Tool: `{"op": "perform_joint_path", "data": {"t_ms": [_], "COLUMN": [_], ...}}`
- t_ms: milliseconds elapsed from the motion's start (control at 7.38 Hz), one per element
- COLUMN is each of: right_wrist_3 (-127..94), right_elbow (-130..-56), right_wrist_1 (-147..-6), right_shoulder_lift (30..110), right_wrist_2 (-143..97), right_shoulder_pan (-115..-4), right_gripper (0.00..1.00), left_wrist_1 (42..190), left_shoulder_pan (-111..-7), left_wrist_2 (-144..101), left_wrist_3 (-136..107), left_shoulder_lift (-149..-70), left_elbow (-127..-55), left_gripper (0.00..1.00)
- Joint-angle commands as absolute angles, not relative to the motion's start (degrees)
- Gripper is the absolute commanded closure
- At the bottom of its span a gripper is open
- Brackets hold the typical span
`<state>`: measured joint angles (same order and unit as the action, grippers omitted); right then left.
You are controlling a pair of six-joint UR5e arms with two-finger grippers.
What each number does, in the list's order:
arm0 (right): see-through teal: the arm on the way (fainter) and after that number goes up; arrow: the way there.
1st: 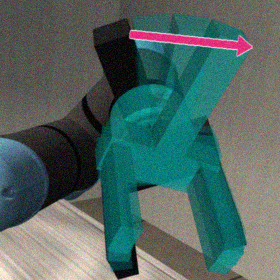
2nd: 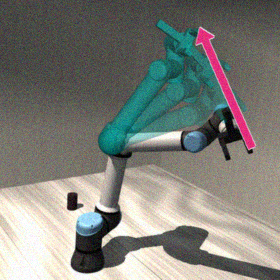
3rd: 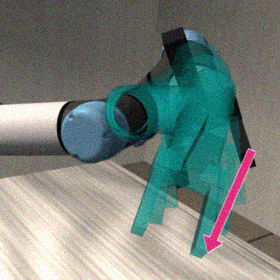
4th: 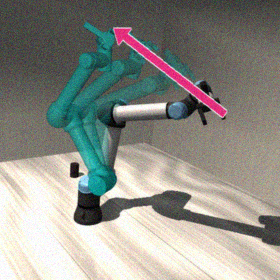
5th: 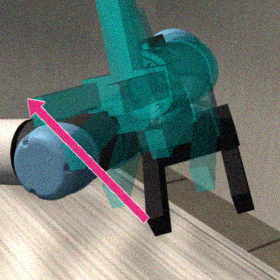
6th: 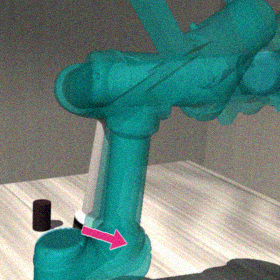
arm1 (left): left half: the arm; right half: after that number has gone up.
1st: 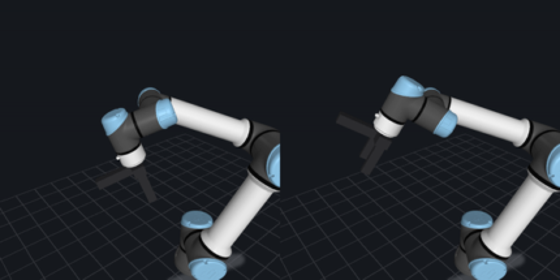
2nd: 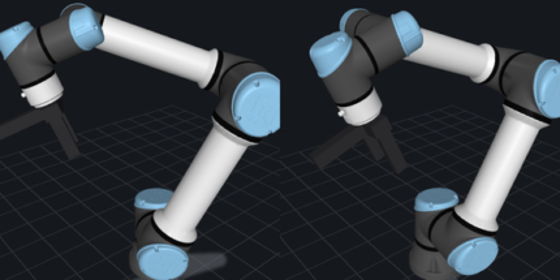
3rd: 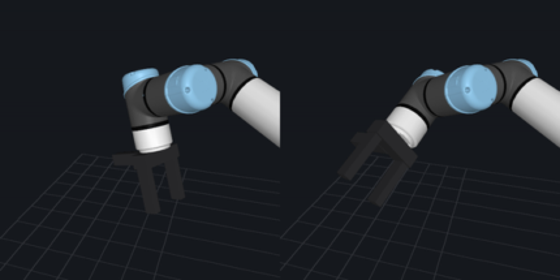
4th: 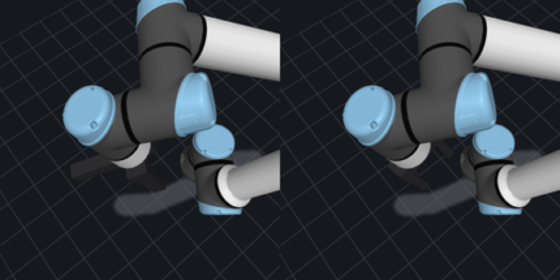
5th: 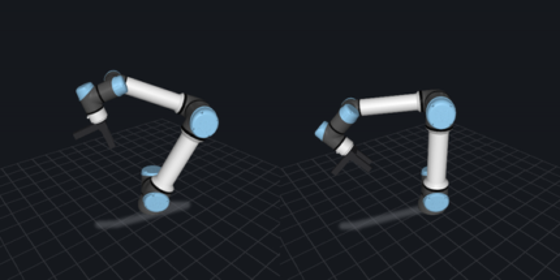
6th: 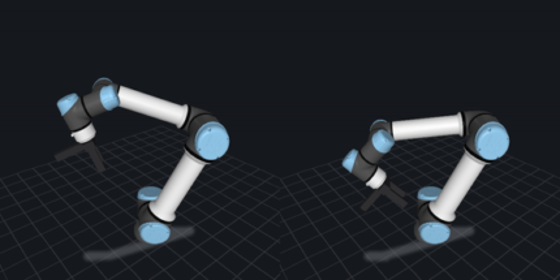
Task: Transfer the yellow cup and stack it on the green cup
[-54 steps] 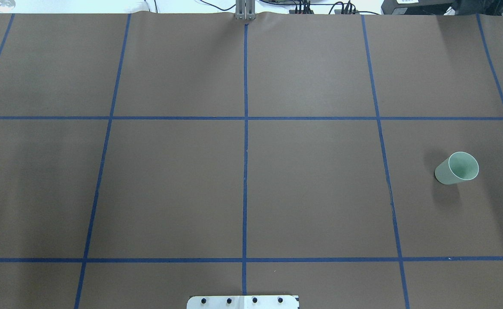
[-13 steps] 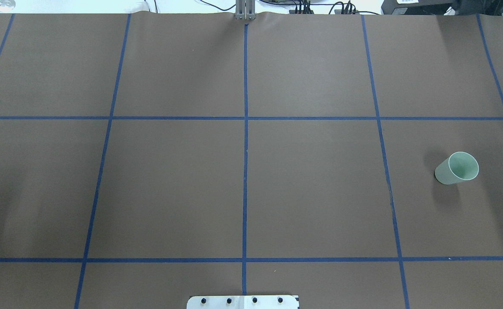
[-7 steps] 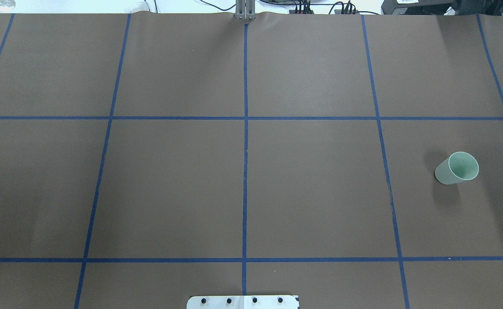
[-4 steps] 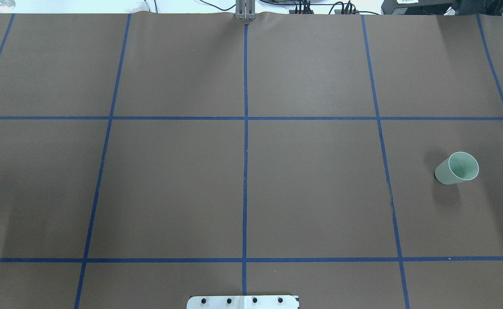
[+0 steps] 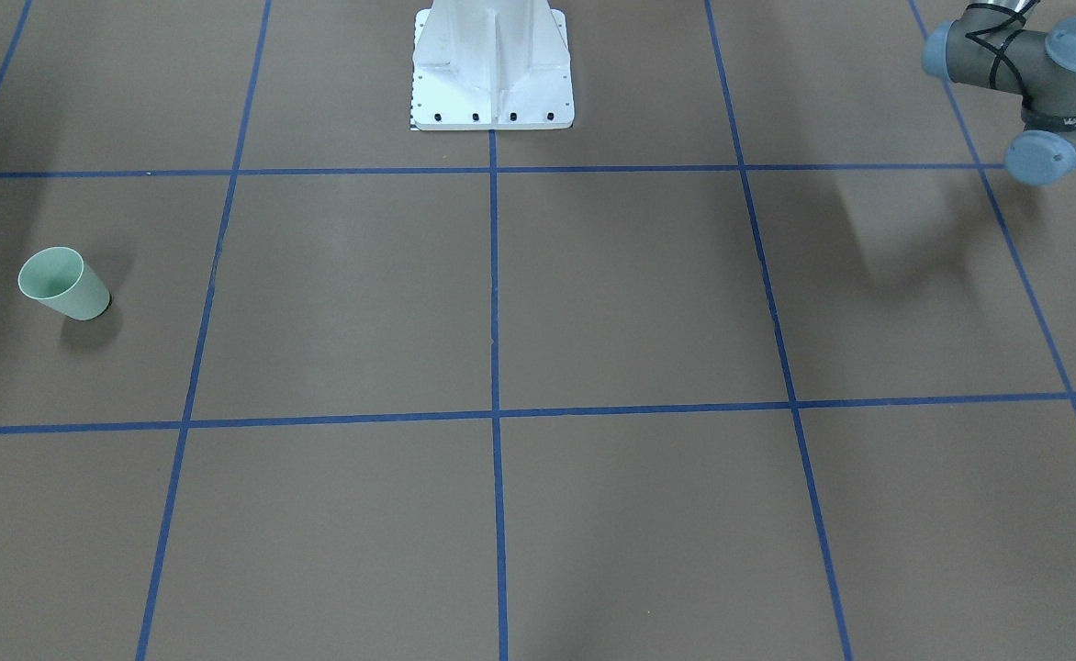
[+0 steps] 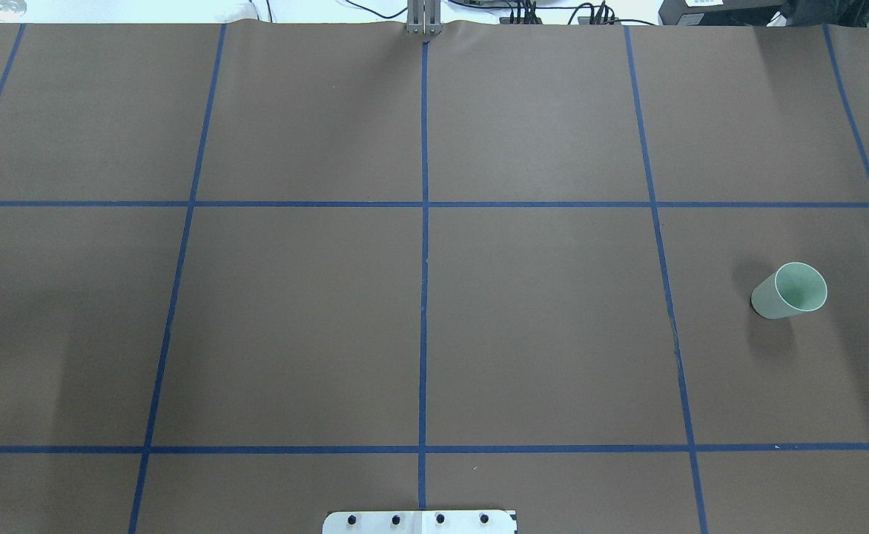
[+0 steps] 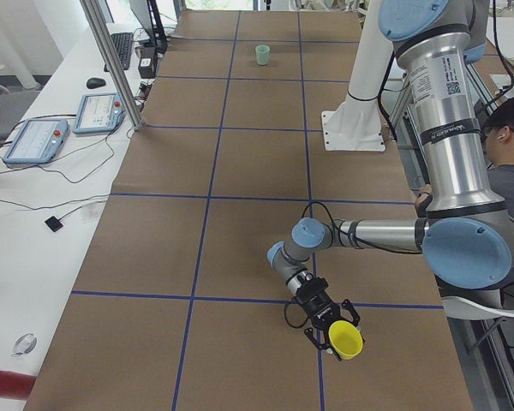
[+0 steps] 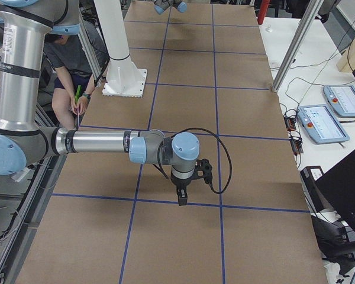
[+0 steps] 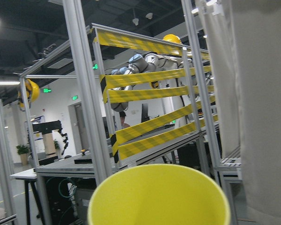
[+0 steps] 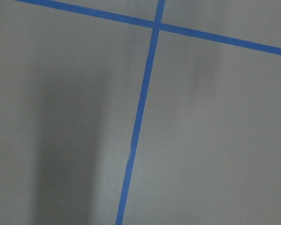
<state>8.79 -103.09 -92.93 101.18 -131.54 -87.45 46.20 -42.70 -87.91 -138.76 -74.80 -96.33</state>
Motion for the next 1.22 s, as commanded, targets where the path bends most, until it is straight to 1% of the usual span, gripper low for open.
{"op": "perform_joint_path", "data": {"t_ms": [0, 271, 542, 949, 1085], "right_wrist_3": [8.7, 8.6, 8.6, 8.6, 8.6], "right_elbow": [-103.1, -102.9, -102.7, -102.7, -102.7], "right_wrist_1": [-92.9, -92.9, -93.1, -93.1, -93.1], "right_shoulder_lift": [101.2, 101.1, 101.1, 101.2, 101.2], "right_wrist_2": [-132.9, -132.9, -132.9, -132.9, -132.9], "right_shoulder_pan": [-87.5, -87.5, -87.5, -87.5, -87.5], "right_gripper": [0.00, 0.00, 0.00, 0.00, 0.00], "left_wrist_1": [47.2, 53.8, 66.4, 80.1, 83.3], "left_shoulder_pan": [-43.6, -46.9, -49.2, -53.2, -54.6], "left_wrist_2": [-77.3, -66.8, -58.3, -54.4, -54.4], "left_wrist_3": [-136.3, -130.6, -120.8, -103.0, -97.3], "left_shoulder_lift": [-77.9, -80.9, -81.4, -84.0, -86.7], "left_elbow": [-98.3, -98.4, -98.3, -98.4, -98.4], "left_gripper": [1.00, 1.00, 1.00, 1.00, 1.00]}}
